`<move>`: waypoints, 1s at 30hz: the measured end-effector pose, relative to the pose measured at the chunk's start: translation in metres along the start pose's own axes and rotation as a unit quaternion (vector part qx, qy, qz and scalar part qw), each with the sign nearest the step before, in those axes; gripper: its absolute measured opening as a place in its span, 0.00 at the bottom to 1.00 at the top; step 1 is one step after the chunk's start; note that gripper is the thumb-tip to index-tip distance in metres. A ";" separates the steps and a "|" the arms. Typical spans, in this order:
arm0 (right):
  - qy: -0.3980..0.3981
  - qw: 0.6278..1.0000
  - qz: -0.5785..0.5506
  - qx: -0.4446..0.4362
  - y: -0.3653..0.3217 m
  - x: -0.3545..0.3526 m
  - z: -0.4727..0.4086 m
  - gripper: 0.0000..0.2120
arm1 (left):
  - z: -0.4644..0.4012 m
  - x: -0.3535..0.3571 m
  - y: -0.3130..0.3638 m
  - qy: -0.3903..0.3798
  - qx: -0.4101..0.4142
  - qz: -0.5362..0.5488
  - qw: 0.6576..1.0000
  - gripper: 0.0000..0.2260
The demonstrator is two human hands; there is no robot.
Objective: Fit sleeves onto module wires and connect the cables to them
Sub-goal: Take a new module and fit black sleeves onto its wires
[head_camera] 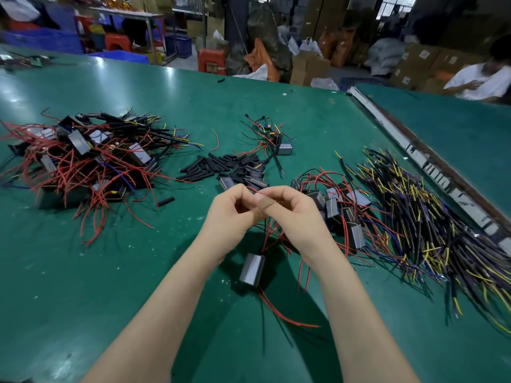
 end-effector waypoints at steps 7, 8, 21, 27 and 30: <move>-0.014 0.989 0.136 -0.056 -0.006 -0.008 0.002 0.04 | 0.001 -0.006 0.002 0.027 0.027 -0.115 0.993 0.14; -0.012 0.989 0.134 -0.056 -0.006 -0.008 0.002 0.04 | 0.002 -0.006 0.004 0.026 0.032 -0.117 0.992 0.13; 0.111 0.966 -0.228 0.051 0.011 -0.015 0.001 0.09 | 0.004 -0.020 0.024 0.017 0.081 0.040 0.996 0.08; 0.201 0.894 -0.402 0.007 0.004 -0.034 -0.004 0.18 | -0.007 -0.043 0.013 0.006 -0.012 0.425 0.905 0.11; 0.211 0.881 -0.422 0.000 0.004 -0.034 -0.006 0.12 | -0.006 -0.043 0.013 -0.002 -0.018 0.478 0.878 0.09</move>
Point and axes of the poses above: each hand's wrist, its own z-axis away from the middle knuckle, its own x-axis out of the palm, y = z × x, the point moved 8 cm from there along -z, towards the middle knuckle, and after that the axes turned 10 degrees about -x, right-handed, at the moved point
